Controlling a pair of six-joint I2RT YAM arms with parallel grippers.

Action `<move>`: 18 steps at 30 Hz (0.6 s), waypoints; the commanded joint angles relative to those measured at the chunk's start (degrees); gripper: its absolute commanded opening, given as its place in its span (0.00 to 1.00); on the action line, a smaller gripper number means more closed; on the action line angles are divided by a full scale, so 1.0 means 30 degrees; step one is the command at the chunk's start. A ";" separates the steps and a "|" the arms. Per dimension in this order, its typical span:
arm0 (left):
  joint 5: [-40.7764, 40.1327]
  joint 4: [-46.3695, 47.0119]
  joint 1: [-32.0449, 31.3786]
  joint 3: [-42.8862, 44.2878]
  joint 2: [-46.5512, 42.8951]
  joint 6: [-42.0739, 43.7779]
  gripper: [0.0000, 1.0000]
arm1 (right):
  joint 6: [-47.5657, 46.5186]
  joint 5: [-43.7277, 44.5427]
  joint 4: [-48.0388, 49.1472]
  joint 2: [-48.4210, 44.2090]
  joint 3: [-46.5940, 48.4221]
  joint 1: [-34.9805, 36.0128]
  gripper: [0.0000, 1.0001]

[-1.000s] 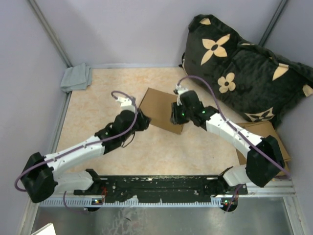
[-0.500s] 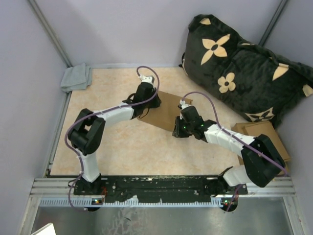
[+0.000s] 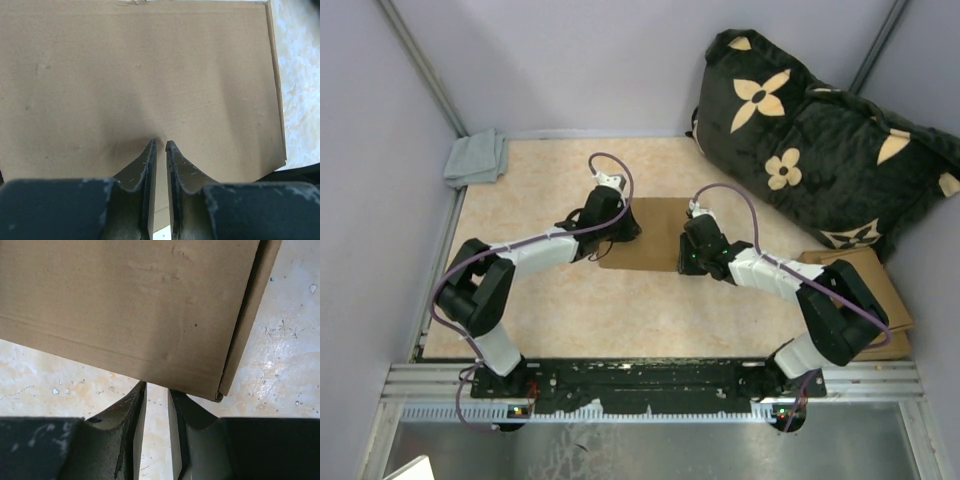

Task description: Fold the paper box

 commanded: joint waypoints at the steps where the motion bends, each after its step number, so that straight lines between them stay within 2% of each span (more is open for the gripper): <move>1: 0.0445 -0.1009 -0.0076 -0.0100 -0.0818 0.0017 0.20 | 0.0012 0.0810 0.0750 -0.0391 0.1159 -0.0078 0.25; 5: 0.0002 -0.2072 -0.0076 0.0402 -0.1423 0.0249 0.27 | -0.0626 0.0362 -0.0446 -0.1823 0.1202 -0.0079 0.30; 9: -0.0653 -0.3056 -0.0076 0.0665 -0.2788 0.0540 0.44 | -0.1645 0.0056 -0.1601 -0.4068 0.1077 -0.0079 0.40; 10: -0.0874 -0.3404 -0.0076 0.0766 -0.3160 0.0643 0.65 | -0.1920 -0.0010 -0.2004 -0.4625 0.1189 -0.0075 0.46; 11: -0.1035 -0.3751 -0.0076 0.0882 -0.3532 0.0729 0.90 | -0.2233 0.0011 -0.2388 -0.5094 0.1356 -0.0079 0.52; 12: -0.1191 -0.4131 -0.0076 0.0969 -0.3890 0.0868 0.99 | -0.2481 0.0006 -0.2780 -0.5548 0.1505 -0.0079 0.58; 15: -0.1772 -0.4998 -0.0047 0.0924 -0.4913 0.1104 1.00 | -0.2815 0.0632 -0.3590 -0.6662 0.1882 -0.0079 0.86; 16: -0.1986 -0.5247 -0.0046 0.0802 -0.5271 0.1142 1.00 | -0.2861 0.0948 -0.3681 -0.6924 0.1908 -0.0079 0.92; 18: -0.2231 -0.5683 -0.0018 0.0450 -0.6043 0.1138 1.00 | -0.2939 0.1469 -0.3815 -0.7322 0.1890 -0.0079 0.94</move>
